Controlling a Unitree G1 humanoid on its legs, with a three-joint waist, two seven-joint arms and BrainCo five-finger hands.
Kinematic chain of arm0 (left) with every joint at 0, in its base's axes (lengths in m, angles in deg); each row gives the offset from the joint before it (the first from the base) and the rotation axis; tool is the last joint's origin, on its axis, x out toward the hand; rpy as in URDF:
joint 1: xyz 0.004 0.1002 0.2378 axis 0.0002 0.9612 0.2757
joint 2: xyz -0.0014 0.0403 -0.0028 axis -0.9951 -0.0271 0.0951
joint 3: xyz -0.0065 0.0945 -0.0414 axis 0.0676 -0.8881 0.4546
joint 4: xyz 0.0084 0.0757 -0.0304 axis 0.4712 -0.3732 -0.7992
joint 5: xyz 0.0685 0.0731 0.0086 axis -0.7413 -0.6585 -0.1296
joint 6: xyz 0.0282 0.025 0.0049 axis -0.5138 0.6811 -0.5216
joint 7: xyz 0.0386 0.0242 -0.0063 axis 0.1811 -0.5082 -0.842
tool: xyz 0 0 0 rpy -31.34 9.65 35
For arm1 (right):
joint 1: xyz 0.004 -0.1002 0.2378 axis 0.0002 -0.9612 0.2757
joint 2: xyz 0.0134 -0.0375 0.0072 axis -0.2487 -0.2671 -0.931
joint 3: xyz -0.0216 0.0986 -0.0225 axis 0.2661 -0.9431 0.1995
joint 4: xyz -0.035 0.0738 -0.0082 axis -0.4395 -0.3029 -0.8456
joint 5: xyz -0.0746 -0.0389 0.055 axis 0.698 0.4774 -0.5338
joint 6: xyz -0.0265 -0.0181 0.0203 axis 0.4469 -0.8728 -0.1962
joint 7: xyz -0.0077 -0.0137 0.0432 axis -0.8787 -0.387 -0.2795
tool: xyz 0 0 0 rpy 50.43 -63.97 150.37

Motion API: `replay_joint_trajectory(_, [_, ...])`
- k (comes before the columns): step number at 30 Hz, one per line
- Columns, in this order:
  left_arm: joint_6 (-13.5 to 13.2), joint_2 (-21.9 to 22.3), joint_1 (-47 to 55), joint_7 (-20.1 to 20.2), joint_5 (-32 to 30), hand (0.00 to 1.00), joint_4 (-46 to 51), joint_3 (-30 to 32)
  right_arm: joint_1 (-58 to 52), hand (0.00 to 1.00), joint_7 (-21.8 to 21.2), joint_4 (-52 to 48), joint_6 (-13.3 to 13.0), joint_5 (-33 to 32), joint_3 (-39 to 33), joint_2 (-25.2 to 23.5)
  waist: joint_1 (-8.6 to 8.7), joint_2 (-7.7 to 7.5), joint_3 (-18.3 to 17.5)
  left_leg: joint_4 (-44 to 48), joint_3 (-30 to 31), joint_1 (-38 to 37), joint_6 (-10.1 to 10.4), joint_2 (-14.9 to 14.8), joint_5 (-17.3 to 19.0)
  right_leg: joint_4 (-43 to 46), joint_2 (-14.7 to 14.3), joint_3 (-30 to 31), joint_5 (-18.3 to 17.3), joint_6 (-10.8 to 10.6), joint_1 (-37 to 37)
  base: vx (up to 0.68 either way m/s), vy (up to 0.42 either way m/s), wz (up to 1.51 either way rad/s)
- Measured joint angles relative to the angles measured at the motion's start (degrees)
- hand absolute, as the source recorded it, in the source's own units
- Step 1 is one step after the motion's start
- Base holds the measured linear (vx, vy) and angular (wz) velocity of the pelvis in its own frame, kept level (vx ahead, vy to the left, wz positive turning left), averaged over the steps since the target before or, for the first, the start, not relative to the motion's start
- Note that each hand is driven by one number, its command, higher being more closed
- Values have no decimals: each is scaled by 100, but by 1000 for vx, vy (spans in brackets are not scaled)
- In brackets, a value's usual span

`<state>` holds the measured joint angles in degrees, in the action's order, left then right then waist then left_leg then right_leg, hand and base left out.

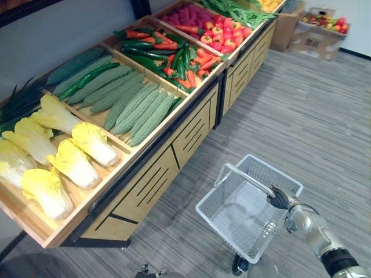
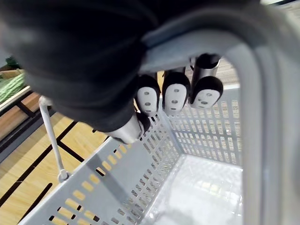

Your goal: Pick vegetable in the basket

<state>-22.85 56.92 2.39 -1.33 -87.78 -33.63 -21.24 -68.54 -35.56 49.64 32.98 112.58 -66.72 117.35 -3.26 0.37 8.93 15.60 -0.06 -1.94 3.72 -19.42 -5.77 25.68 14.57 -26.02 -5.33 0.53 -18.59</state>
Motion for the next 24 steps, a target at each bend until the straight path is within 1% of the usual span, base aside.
replay_joint_trajectory(1, [0,-13,-5,-8,-4,0,10,-3,-47,100,0,5,18,0,-1,0,24,-5,2,-101,-371,56,-91,-102,-339,-137,16,-248,-26,43,191,297,-358,164])
replay_joint_trajectory(2, [0,-56,-21,0,-11,0,51,-11,-154,100,1,4,62,-5,-8,14,88,-76,45,18,-1248,230,-172,-310,-581,-479,49,-811,-61,97,655,222,-329,204])
replay_joint_trajectory(3, [2,-92,-94,-3,-32,0,61,-33,-260,100,1,5,124,-4,-29,39,80,-86,54,621,-2041,523,-168,-398,-52,-780,65,-1261,-61,98,1098,177,-307,217])
replay_joint_trajectory(4, [3,-104,-124,-5,-38,0,80,-77,-293,100,-3,7,136,0,-22,93,74,-95,60,892,-2326,647,-146,-373,231,-930,69,-1458,-61,98,1330,77,-246,185])
replay_joint_trajectory(5, [5,-103,-136,-10,-73,0,137,-158,-328,100,-3,8,135,2,-10,167,64,-98,55,1103,-2646,781,-171,-225,496,-1109,71,-1734,-61,98,1559,-5,-163,163])
replay_joint_trajectory(6, [4,-94,-172,-12,-104,0,220,-282,-364,100,7,8,127,3,-20,239,-51,-82,45,1109,-3111,911,-232,75,686,-1232,54,-2107,-61,97,1739,-26,-112,134])
replay_joint_trajectory(7, [3,-87,-176,-11,-115,0,250,-312,-362,100,10,7,121,1,-37,254,-113,-78,43,1004,-3275,947,-238,207,724,-1267,29,-2205,-61,97,1760,-46,-32,109])
replay_joint_trajectory(8, [3,-67,-187,-10,-118,0,267,-368,-362,100,22,7,102,0,-64,191,-184,-41,25,649,-3417,994,-248,451,678,-1272,-34,-2406,-64,90,1766,-36,22,77])
replay_joint_trajectory(9, [17,-55,-182,-6,-128,0,253,-398,-387,100,22,10,93,-1,-69,82,-181,36,-11,152,-3488,905,-238,590,652,-1258,-99,-2568,-86,45,1796,-35,40,78])
replay_joint_trajectory(10, [36,-60,-186,-7,-134,0,251,-399,-391,100,21,10,81,-1,-65,32,-173,46,-17,-106,-3371,836,-232,683,650,-1246,-112,-2620,-96,24,1796,-49,78,72])
replay_joint_trajectory(11, [41,-57,-178,-4,-136,0,225,-395,-389,100,18,16,66,-2,-64,-43,-182,38,-12,-615,-3221,717,-206,832,630,-1261,-153,-2712,-74,-11,1790,-46,73,56])
replay_joint_trajectory(12, [44,-53,-175,-3,-162,0,157,-391,-378,100,18,33,51,-2,-65,-98,-185,43,-13,-943,-3105,632,-191,918,620,-1285,-185,-2730,-54,-44,1791,-85,96,56])
replay_joint_trajectory(13, [47,-58,-175,-4,-219,0,137,-387,-375,100,18,90,29,-7,-66,-192,-190,22,-13,-1246,-2986,555,-175,1025,554,-1328,-188,-2731,-21,-93,1805,-83,69,45])
replay_joint_trajectory(15, [48,-83,-168,-3,-302,0,113,-391,-384,100,19,233,-36,-17,-66,-323,-184,-18,-18,-1523,-2833,447,-165,1195,397,-1482,-179,-2713,39,-189,1929,-118,62,48])
replay_joint_trajectory(16, [48,-76,-162,6,-313,0,90,-392,-407,100,18,257,-37,-18,-66,-371,-179,-2,-17,-1609,-2744,390,-164,1267,360,-1572,-174,-2711,71,-238,2007,-143,56,39])
replay_joint_trajectory(18, [46,-78,-149,52,-346,0,84,-393,-425,100,15,258,-66,-61,-55,-444,-192,1,-21,-1793,-2673,372,-157,1352,309,-1574,-142,-2706,85,-269,1977,-191,60,17])
replay_joint_trajectory(19, [46,-80,-152,54,-351,0,82,-396,-427,100,13,300,-70,-65,-49,-492,-191,0,-21,-1936,-2672,375,-141,1390,228,-1572,-139,-2681,91,-304,1912,-179,33,5])
replay_joint_trajectory(21, [42,-88,-155,57,-351,0,78,-396,-426,100,11,422,-71,-65,-5,-549,-192,-5,-18,-1999,-2682,388,-120,1402,184,-1570,-142,-2640,89,-333,1865,-110,-11,-3])
replay_joint_trajectory(24, [42,-102,-155,56,-351,0,78,-394,-442,100,-7,475,-70,-64,126,-603,-211,-12,-17,-2058,-2745,389,-113,1399,166,-1565,-181,-2420,89,-333,1758,-83,-32,-15])
